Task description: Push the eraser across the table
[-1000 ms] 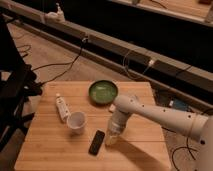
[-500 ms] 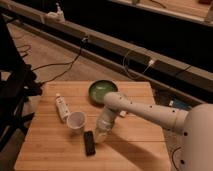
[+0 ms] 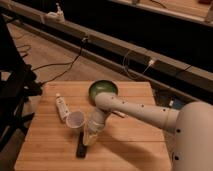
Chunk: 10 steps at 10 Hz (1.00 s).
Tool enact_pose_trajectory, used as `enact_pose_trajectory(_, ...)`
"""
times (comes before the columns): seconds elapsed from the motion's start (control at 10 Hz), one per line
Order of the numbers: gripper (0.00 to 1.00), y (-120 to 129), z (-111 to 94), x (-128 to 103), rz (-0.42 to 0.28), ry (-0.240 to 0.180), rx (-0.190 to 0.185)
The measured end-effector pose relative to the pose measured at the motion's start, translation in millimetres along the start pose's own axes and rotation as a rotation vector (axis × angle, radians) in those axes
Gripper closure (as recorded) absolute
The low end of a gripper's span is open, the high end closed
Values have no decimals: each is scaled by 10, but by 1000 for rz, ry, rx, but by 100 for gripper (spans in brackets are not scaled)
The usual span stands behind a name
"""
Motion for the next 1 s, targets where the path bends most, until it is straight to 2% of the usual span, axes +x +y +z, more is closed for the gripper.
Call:
enact_pose_trajectory(0.2, 100, 32, 150, -128, -28, -15, -28)
enact_pose_trajectory(0.4, 100, -3, 233, -255, -49, -40, -34)
enact_pose_trajectory(0.6, 100, -51, 181, -317, -60, -47, -13)
enact_pose_trajectory(0.7, 100, -64, 57, -255, -50, -34, 18)
enact_pose_trajectory(0.9, 100, 28, -245, 83, 45, 6, 76)
enact_pose_trajectory(1.0, 98, 47, -291, 135, 61, 12, 85)
